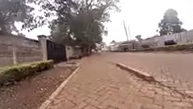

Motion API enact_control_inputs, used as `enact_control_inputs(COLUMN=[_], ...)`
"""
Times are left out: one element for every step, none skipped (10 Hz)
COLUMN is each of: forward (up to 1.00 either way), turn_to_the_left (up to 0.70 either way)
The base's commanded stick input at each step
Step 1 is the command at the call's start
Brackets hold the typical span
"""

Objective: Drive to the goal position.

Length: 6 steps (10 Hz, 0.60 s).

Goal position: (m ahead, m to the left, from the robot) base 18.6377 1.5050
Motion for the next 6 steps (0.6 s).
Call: enact_control_inputs(forward=[0.7, 0.7, 0.7, 0.7, 0.7, 0.7], turn_to_the_left=[0.0, 0.0, 0.0, 0.0, 0.0, 0.0])
